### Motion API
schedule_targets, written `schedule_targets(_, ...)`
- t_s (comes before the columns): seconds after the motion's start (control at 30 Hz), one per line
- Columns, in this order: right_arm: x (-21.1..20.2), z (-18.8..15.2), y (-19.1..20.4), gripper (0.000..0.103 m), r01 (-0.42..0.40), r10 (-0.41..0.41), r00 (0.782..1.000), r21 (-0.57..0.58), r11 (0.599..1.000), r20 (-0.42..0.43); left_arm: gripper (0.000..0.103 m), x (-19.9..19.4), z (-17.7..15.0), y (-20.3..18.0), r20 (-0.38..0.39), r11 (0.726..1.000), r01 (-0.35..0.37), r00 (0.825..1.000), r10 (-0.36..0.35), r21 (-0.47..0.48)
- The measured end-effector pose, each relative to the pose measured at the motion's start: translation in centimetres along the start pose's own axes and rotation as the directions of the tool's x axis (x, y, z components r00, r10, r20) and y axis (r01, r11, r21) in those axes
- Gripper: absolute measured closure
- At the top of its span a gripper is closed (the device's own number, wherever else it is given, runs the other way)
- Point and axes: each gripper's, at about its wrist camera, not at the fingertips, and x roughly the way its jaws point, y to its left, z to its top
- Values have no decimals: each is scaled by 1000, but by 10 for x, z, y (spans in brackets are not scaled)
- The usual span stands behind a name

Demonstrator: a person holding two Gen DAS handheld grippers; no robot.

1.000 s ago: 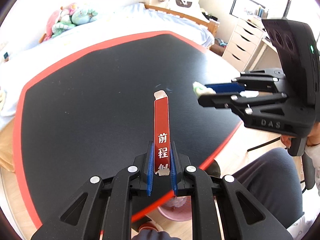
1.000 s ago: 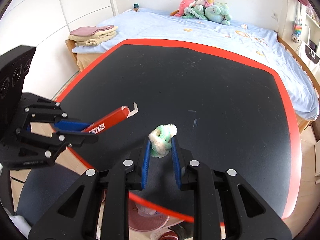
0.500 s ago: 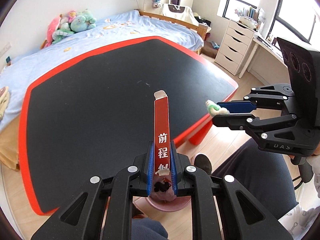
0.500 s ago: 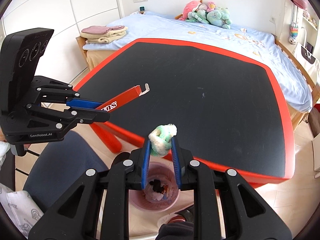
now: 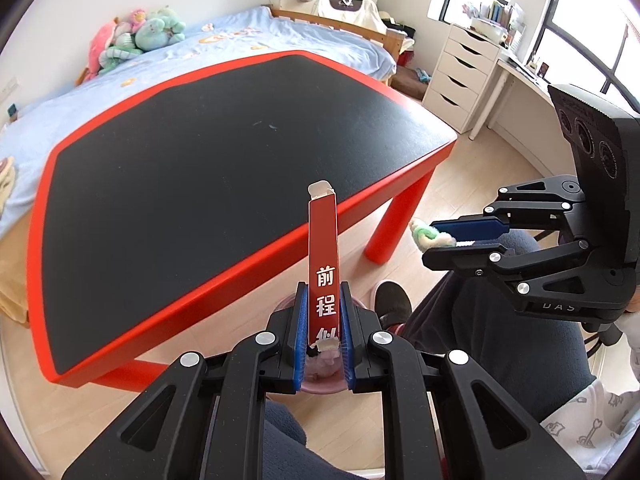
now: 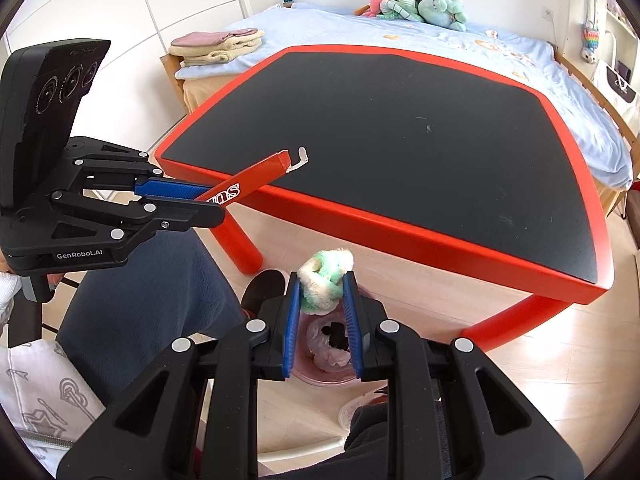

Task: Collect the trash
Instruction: 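Open both tools to drop the red box and tissue into the wastebasket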

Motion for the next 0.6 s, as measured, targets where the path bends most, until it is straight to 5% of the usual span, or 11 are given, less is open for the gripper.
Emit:
schedule_targets(0.33, 4, 0, -2, 82, -22, 22, 1000, 1, 1000, -3, 89, 4, -7, 2, -14, 1000, 26, 1000, -26, -10)
schedule_targets(0.4, 5, 0, -3, 80, -29, 29, 1000, 4, 1000, -4, 86, 6, -5, 3, -17, 999, 35, 999, -36, -13)
schedule_targets(0.43, 5, 0, -4, 69, -28, 28, 1000, 5, 1000, -7, 85, 7, -4, 4, -16, 999, 34, 999, -34, -10)
schedule_targets(0.53, 7, -2, -10, 22, -30, 30, 1000, 26, 999, -5, 51, 9, -4, 7, -10, 999, 32, 999, -32, -18)
schedule_targets(0.6, 7, -2, -13, 15, -28, 28, 1000, 42, 999, -1, 22, 9, -4, 9, 5, 999, 32, 999, -32, -34)
